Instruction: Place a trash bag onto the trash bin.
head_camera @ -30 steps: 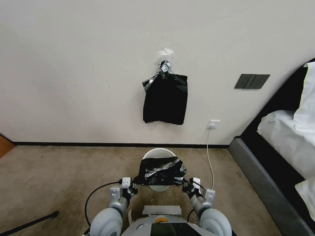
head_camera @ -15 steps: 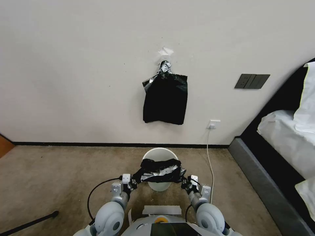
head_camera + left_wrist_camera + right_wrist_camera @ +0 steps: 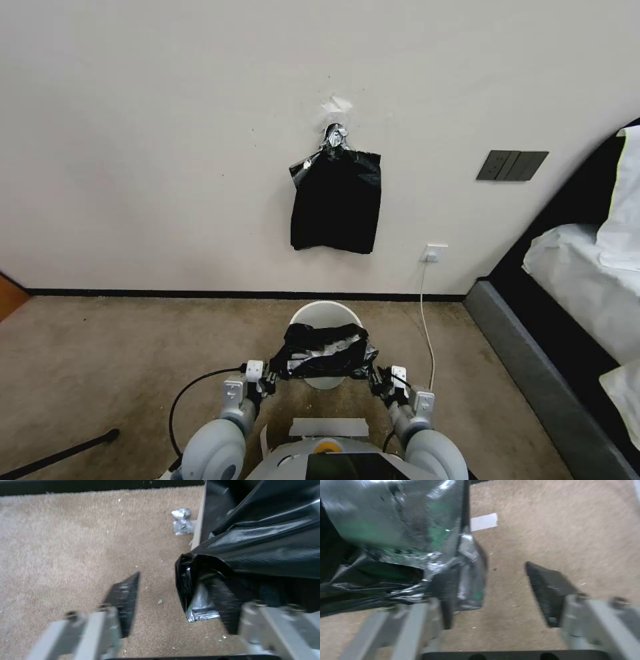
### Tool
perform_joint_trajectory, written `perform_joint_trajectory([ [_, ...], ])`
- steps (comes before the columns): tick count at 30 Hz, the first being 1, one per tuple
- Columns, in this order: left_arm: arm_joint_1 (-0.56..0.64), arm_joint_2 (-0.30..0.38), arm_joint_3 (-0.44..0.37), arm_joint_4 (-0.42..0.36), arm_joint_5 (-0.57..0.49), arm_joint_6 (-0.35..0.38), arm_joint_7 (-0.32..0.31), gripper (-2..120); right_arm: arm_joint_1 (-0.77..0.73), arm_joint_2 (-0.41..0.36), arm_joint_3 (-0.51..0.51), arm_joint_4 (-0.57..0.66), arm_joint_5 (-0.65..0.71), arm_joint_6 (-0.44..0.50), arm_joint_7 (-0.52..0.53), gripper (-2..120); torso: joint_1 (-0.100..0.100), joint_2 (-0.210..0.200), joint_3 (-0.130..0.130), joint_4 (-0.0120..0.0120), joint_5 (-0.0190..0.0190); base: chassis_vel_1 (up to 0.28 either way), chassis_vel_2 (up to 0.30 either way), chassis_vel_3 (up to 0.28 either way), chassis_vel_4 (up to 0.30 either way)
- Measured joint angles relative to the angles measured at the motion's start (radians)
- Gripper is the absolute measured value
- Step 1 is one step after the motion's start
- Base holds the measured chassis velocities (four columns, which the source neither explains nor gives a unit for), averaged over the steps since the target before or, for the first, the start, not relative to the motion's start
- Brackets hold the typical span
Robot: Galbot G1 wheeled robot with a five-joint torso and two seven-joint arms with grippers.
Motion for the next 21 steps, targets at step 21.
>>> perform_joint_trajectory([
  [21,0.304,-0.113,-0.275,-0.098,0.221,-0.384,0.291,100,-0.095,-0.119,0.157,0.205,-0.152,0.168,-0.218,100,0.000,0.000,0.000,0.0000,-0.0002,0.000,0.000,0.000,0.000],
])
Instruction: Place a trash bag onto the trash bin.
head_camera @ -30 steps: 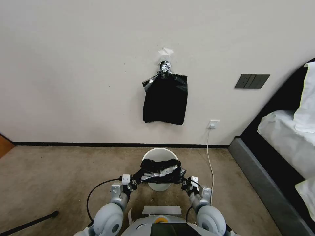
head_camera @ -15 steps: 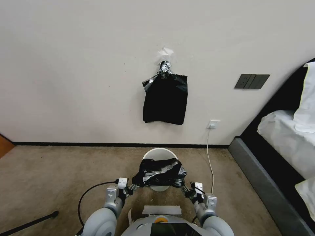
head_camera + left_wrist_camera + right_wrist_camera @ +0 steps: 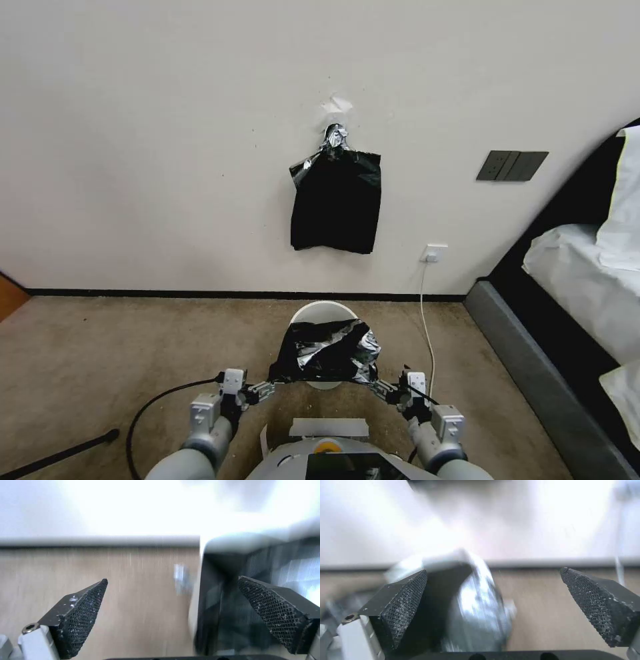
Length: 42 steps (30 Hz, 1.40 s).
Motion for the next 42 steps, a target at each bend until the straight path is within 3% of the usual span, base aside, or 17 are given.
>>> perform_joint_trajectory([
  [2,-0.009,-0.021,0.001,0.006,0.024,-0.035,0.014,100,0.025,-0.010,0.025,0.000,0.027,0.000,-0.043,100,0.000,0.000,0.000,-0.0001,0.0001,0.000,0.000,0.000,0.000],
  [5,-0.036,-0.098,0.017,0.018,0.145,-0.106,0.060,100,0.176,-0.067,0.088,-0.060,0.153,-0.073,-0.180,100,0.000,0.000,0.000,-0.0001,0.0002,0.000,0.000,0.000,0.000],
  [10,-0.047,-0.153,0.036,0.032,0.261,-0.144,0.094,100,0.349,-0.135,0.083,-0.195,0.248,-0.136,-0.275,100,0.000,0.000,0.000,0.0005,0.0006,0.000,0.000,0.000,0.000],
  [15,-0.074,-0.194,0.096,0.100,0.380,-0.216,0.119,100,0.553,-0.209,0.041,-0.320,0.340,-0.238,-0.368,100,0.000,0.000,0.000,0.0006,0.0002,0.000,0.000,0.000,0.000],
  [17,-0.071,-0.194,0.102,0.111,0.406,-0.241,0.134,100,0.619,-0.239,0.008,-0.364,0.345,-0.274,-0.421,100,0.000,0.000,0.000,-0.0013,-0.0010,0.000,0.000,0.000,0.000],
  [18,-0.049,-0.204,0.094,0.111,0.424,-0.265,0.151,100,0.716,-0.263,-0.050,-0.427,0.350,-0.313,-0.502,100,0.000,0.000,0.000,-0.0004,0.0011,0.000,0.000,0.000,0.000],
  [20,-0.036,-0.211,0.085,0.111,0.435,-0.282,0.160,100,0.778,-0.269,-0.091,-0.475,0.355,-0.338,-0.560,100,0.000,0.000,0.000,0.0000,0.0001,0.000,0.000,0.000,0.000],
  [24,-0.008,-0.228,0.069,0.110,0.449,-0.304,0.173,100,0.911,-0.265,-0.200,-0.601,0.362,-0.377,-0.668,100,0.000,0.000,0.000,0.0004,0.0008,0.000,0.000,0.000,0.000],
  [25,0.005,-0.233,0.062,0.108,0.460,-0.310,0.176,100,1.014,-0.252,-0.288,-0.685,0.356,-0.386,-0.727,100,0.000,0.000,0.000,-0.0001,-0.0001,0.000,0.000,0.000,0.000],
  [30,0.019,-0.236,0.052,0.091,0.471,-0.310,0.178,100,1.187,-0.202,-0.462,-0.813,0.310,-0.385,-0.821,100,0.000,0.000,0.000,0.0001,-0.0003,0.000,0.000,0.000,0.000],
  [35,0.043,-0.250,0.036,0.067,0.461,-0.291,0.177,100,1.298,-0.125,-0.588,-0.931,0.248,-0.368,-0.902,100,0.000,0.000,0.000,0.0003,-0.0001,0.000,0.000,0.000,0.000],
  [40,0.061,-0.254,0.016,0.058,0.445,-0.287,0.177,100,1.337,-0.086,-0.639,-1.009,0.226,-0.345,-0.932,100,0.000,0.000,0.000,0.0001,0.0000,0.000,0.000,0.000,0.000],
  [42,0.062,-0.253,0.001,0.058,0.442,-0.286,0.176,100,1.353,-0.066,-0.664,-1.062,0.218,-0.319,-0.936,92,0.000,0.000,0.000,0.0000,0.0001,0.000,0.000,0.000,0.000],
])
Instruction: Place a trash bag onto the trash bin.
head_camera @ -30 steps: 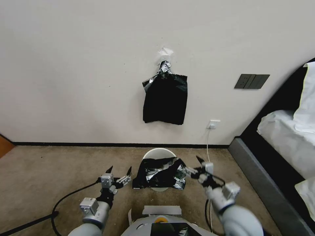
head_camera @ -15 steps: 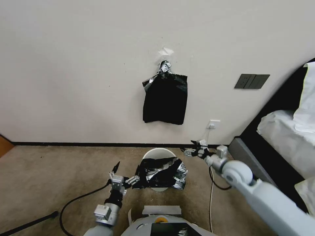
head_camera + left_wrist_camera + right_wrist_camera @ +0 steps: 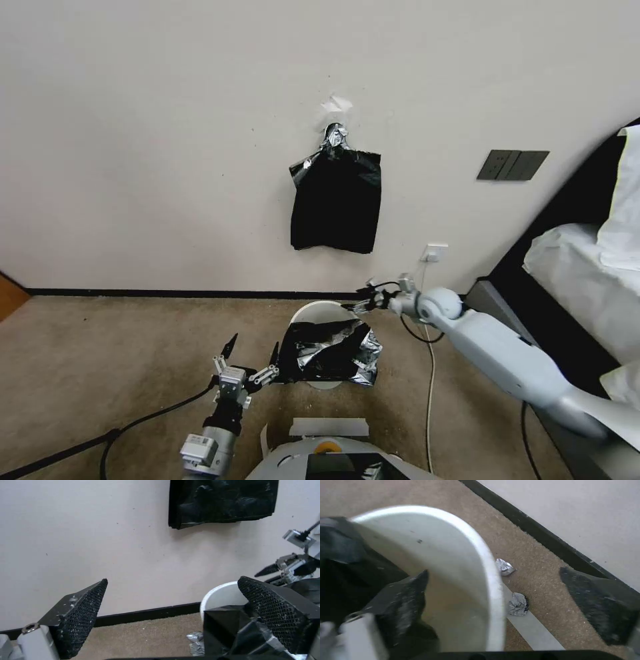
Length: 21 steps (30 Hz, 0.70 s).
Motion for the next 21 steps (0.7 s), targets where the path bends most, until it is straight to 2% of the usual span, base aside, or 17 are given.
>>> perform_joint_trajectory([
  [1,0.000,0.000,0.000,0.000,0.000,0.000,0.000,100,0.000,0.000,0.000,0.000,0.000,0.000,0.000,92,0.000,0.000,0.000,0.0000,0.0000,0.000,0.000,0.000,0.000],
  [3,-0.002,-0.004,-0.009,0.003,-0.010,0.003,-0.004,100,0.009,0.014,-0.014,-0.044,0.000,0.018,-0.004,82,0.000,0.000,0.000,-0.0001,-0.0003,0.000,0.000,0.000,0.000],
  [4,-0.002,-0.004,-0.009,0.003,-0.010,0.003,-0.004,100,0.009,0.014,-0.014,-0.044,0.000,0.018,-0.004,82,0.000,0.000,0.000,-0.0001,-0.0003,0.000,0.000,0.000,0.000],
  [7,-0.002,-0.005,-0.010,0.003,-0.021,0.006,-0.005,100,0.011,0.017,-0.027,-0.062,0.001,0.031,-0.013,69,0.000,0.000,0.000,-0.0002,0.0000,0.000,0.000,0.000,0.000],
  [8,-0.003,-0.004,-0.010,0.003,-0.024,0.008,-0.005,100,0.010,0.017,-0.030,-0.063,0.002,0.035,-0.017,63,0.000,0.000,0.000,-0.0001,-0.0001,0.000,0.000,0.000,0.000],
  [12,-0.009,-0.002,-0.011,0.003,-0.030,0.014,-0.007,100,0.007,0.017,-0.037,-0.061,0.002,0.039,-0.021,54,0.000,0.000,0.000,-0.0001,-0.0001,0.000,0.000,0.000,0.000],
  [13,-0.013,0.000,-0.011,0.002,-0.033,0.018,-0.007,100,0.005,0.017,-0.039,-0.058,0.002,0.041,-0.021,46,0.000,0.000,0.000,-0.0002,0.0000,0.000,0.000,0.000,0.000],
  [15,-0.015,0.001,-0.010,0.001,-0.037,0.022,-0.007,100,0.002,0.016,-0.042,-0.052,0.002,0.044,-0.021,37,0.000,0.000,0.000,-0.0001,-0.0001,0.000,0.000,0.000,0.000],
  [16,-0.015,0.001,-0.010,0.001,-0.037,0.022,-0.007,100,0.002,0.016,-0.042,-0.052,0.002,0.044,-0.021,37,0.000,0.000,0.000,-0.0001,-0.0001,0.000,0.000,0.000,0.000],
  [19,-0.016,0.003,-0.009,0.000,-0.041,0.024,-0.008,100,-0.002,0.012,-0.044,-0.046,0.002,0.046,-0.021,24,0.000,0.000,0.000,0.0000,-0.0001,0.000,0.000,0.000,0.000],
  [20,-0.016,0.003,-0.009,0.000,-0.041,0.024,-0.008,100,-0.002,0.012,-0.044,-0.046,0.002,0.046,-0.021,24,0.000,0.000,0.000,0.0000,-0.0001,0.000,0.000,0.000,0.000],
  [21,-0.017,0.003,-0.009,-0.001,-0.043,0.025,-0.008,100,-0.005,0.010,-0.044,-0.043,0.003,0.049,-0.020,18,0.000,0.000,0.000,-0.0001,0.0000,0.000,0.000,0.000,0.000],
])
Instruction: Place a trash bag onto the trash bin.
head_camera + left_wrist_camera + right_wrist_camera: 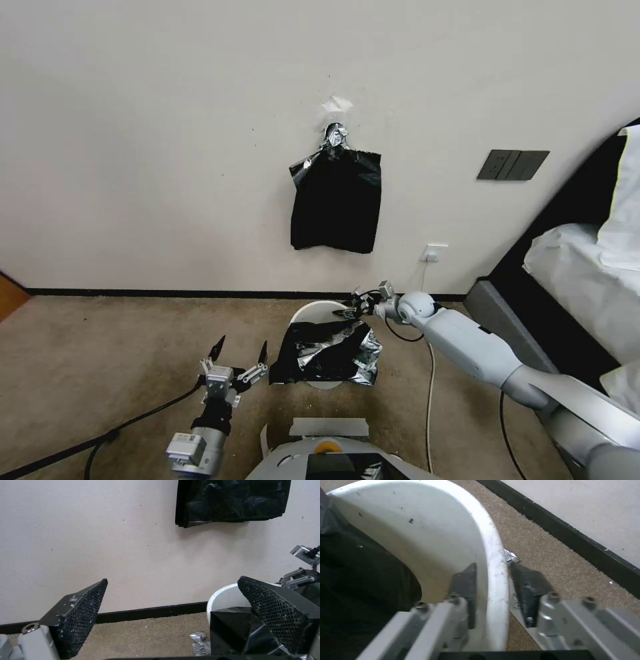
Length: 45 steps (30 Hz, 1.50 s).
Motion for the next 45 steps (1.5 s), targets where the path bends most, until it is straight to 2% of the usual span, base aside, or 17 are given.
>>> perform_joint_trajectory([
  [2,0.000,0.001,0.000,-0.001,-0.002,0.002,-0.001,100,-0.007,-0.003,0.001,0.007,0.002,0.002,0.006,8,0.000,0.000,0.000,0.0001,-0.0001,0.000,0.000,0.000,0.000],
  [5,-0.003,0.002,0.001,-0.002,-0.003,0.003,-0.003,100,-0.018,-0.011,0.004,0.026,0.009,0.001,0.019,4,0.000,0.000,0.000,0.0001,0.0001,0.000,0.000,0.000,0.000],
  [13,-0.012,0.004,0.009,-0.006,-0.012,0.013,-0.004,100,-0.064,-0.058,0.035,0.127,0.063,-0.031,0.120,4,0.000,0.000,0.000,0.0002,0.0003,0.000,0.000,0.000,0.000],
  [16,-0.024,0.009,0.014,-0.008,-0.023,0.024,-0.005,100,-0.109,-0.095,0.086,0.221,0.131,-0.086,0.238,4,0.000,0.000,0.000,0.0000,-0.0001,0.000,0.000,0.000,0.000],
  [17,-0.024,0.009,0.014,-0.008,-0.023,0.024,-0.005,100,-0.109,-0.095,0.086,0.221,0.131,-0.086,0.238,4,0.000,0.000,0.000,0.0000,-0.0001,0.000,0.000,0.000,0.000],
  [19,-0.032,0.012,0.019,-0.009,-0.027,0.029,-0.006,100,-0.153,-0.107,0.132,0.286,0.188,-0.122,0.368,4,0.000,0.000,0.000,0.0000,0.0000,0.000,0.000,0.000,0.000],
  [20,-0.032,0.012,0.019,-0.009,-0.027,0.029,-0.006,100,-0.153,-0.107,0.132,0.286,0.188,-0.122,0.368,4,0.000,0.000,0.000,0.0000,0.0000,0.000,0.000,0.000,0.000],
  [23,-0.044,0.018,0.028,-0.008,-0.030,0.036,-0.008,100,-0.246,-0.117,0.211,0.401,0.263,-0.160,0.570,4,0.000,0.000,0.000,0.0001,0.0000,0.000,0.000,0.000,0.000],
  [27,-0.050,0.024,0.036,-0.008,-0.031,0.043,-0.010,100,-0.346,-0.119,0.273,0.478,0.293,-0.163,0.692,4,0.000,0.000,0.000,-0.0001,0.0003,0.000,0.000,0.000,0.000],
  [28,-0.050,0.024,0.036,-0.008,-0.031,0.043,-0.010,100,-0.346,-0.119,0.273,0.478,0.293,-0.163,0.692,4,0.000,0.000,0.000,-0.0001,0.0003,0.000,0.000,0.000,0.000],
  [30,-0.056,0.033,0.039,-0.011,-0.037,0.049,-0.012,100,-0.421,-0.108,0.322,0.535,0.331,-0.152,0.821,4,0.000,0.000,0.000,-0.0001,-0.0001,0.000,0.000,0.000,0.000],
  [31,-0.056,0.033,0.039,-0.011,-0.037,0.049,-0.012,100,-0.421,-0.108,0.322,0.535,0.331,-0.152,0.821,4,0.000,0.000,0.000,-0.0001,-0.0001,0.000,0.000,0.000,0.000],
  [33,-0.063,0.038,0.039,-0.012,-0.041,0.051,-0.012,100,-0.473,-0.087,0.368,0.581,0.346,-0.144,0.911,4,0.000,0.000,0.000,0.0000,0.0000,0.000,0.000,0.000,0.000],
  [34,-0.063,0.038,0.039,-0.012,-0.041,0.051,-0.012,100,-0.473,-0.087,0.368,0.581,0.346,-0.144,0.911,4,0.000,0.000,0.000,0.0000,0.0000,0.000,0.000,0.000,0.000],
  [37,-0.071,0.047,0.029,-0.013,-0.055,0.053,-0.014,100,-0.569,-0.018,0.442,0.679,0.374,-0.122,1.105,4,0.000,0.000,0.000,0.0000,-0.0002,0.000,0.000,0.000,0.000],
  [45,-0.076,0.057,0.022,-0.012,-0.067,0.056,-0.015,100,-0.645,0.094,0.478,0.728,0.345,-0.044,1.265,4,0.000,0.000,0.000,0.0002,0.0000,0.000,0.000,0.000,0.000],
])
